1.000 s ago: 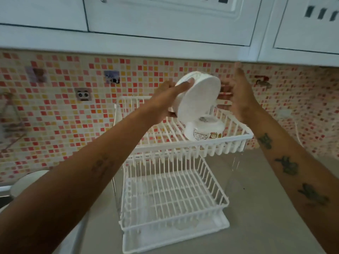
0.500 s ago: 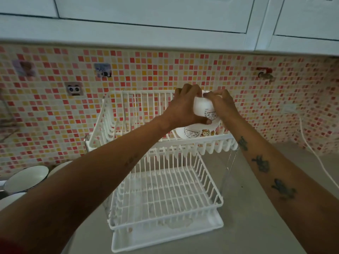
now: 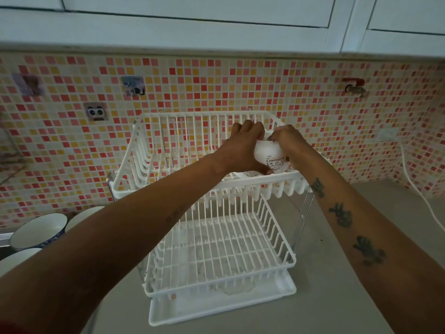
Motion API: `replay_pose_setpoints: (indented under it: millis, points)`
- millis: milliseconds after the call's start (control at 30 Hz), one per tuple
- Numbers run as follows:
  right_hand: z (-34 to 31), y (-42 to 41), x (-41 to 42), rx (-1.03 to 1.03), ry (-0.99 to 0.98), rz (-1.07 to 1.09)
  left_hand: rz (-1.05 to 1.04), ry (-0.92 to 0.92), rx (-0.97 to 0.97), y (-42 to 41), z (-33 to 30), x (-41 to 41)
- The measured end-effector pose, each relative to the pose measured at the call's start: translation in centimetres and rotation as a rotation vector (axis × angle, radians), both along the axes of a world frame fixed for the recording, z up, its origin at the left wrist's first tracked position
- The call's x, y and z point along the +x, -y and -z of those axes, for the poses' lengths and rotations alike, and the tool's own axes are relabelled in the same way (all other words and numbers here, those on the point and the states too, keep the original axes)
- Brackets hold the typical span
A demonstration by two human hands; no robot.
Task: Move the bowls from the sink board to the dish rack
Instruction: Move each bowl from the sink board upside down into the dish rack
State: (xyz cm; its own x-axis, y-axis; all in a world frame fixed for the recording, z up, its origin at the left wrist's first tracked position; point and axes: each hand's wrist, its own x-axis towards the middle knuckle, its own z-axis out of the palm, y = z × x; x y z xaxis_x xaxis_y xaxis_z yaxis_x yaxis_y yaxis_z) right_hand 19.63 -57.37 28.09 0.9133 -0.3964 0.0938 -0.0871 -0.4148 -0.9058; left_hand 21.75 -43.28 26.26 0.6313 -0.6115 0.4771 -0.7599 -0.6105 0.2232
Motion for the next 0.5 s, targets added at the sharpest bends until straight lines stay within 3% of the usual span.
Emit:
replay_pose_setpoints:
  millis: [233,367,500]
  points:
    - [0.3,-0.1,0.3,-0.068,-0.016,0.018,0.001,-0.009,0.044,0.0,0.5,0.3]
    - [0.3,-0.3,-0.4,-0.217,0.007,0.053,0.002,-0.141,-0.06,-1.0,-0.5,0.0]
    - [-0.1,-1.3,-2.2,-0.38,0.228,0.112,-0.05,-0.168,-0.197,-5.1,-2.8,-0.6]
